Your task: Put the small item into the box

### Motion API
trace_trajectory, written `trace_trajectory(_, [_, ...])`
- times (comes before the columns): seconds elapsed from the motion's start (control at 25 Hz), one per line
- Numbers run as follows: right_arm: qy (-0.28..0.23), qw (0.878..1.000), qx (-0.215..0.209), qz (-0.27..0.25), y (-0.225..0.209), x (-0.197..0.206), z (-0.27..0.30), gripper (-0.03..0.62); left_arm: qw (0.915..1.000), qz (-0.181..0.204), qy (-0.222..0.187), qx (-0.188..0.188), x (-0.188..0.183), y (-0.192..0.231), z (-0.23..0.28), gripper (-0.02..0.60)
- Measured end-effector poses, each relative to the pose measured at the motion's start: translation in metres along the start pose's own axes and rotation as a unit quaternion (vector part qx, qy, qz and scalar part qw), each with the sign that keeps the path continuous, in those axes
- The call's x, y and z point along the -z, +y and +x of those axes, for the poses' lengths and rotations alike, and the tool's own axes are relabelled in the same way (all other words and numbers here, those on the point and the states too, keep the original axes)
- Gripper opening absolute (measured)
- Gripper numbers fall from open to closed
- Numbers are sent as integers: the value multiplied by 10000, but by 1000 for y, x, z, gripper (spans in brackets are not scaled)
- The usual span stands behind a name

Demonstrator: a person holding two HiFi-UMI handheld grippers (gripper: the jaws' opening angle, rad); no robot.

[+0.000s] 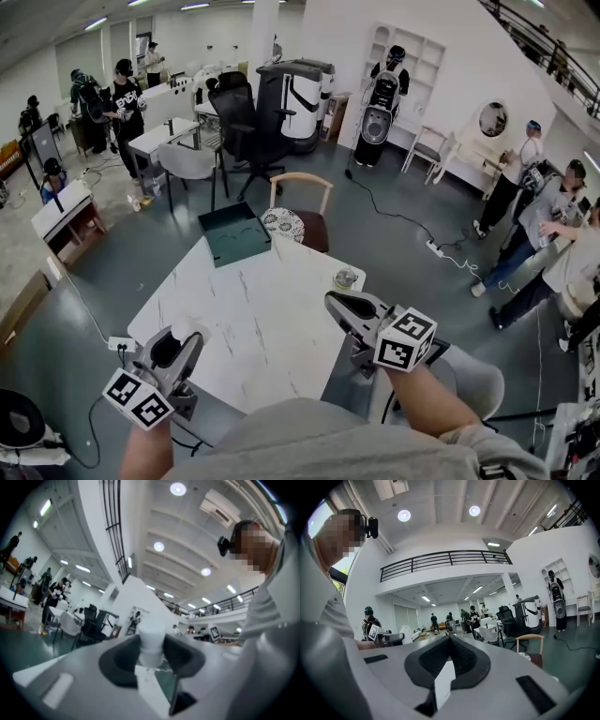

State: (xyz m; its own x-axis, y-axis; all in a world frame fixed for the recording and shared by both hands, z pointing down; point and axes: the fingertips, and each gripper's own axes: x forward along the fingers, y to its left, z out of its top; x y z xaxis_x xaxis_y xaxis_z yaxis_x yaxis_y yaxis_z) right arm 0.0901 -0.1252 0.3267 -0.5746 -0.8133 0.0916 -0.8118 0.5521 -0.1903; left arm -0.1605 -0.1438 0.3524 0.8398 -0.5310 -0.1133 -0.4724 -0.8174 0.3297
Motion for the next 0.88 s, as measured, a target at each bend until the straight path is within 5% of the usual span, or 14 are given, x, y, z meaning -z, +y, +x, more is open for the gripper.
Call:
trace_trajectory(0.24, [77, 9997, -214, 101, -41, 12, 6, 5, 9997, 1, 90, -220, 19, 1, 49, 164])
trace_trajectory(0.68, [13, 9920, -1256, 130, -109, 32, 75, 5, 9883, -11, 323, -1488, 44, 24, 114, 164])
trace_trajectory(0.88, [-87, 9923, -1189, 323, -110, 40, 124, 5, 9875, 209, 450, -1496, 32, 75, 116, 163])
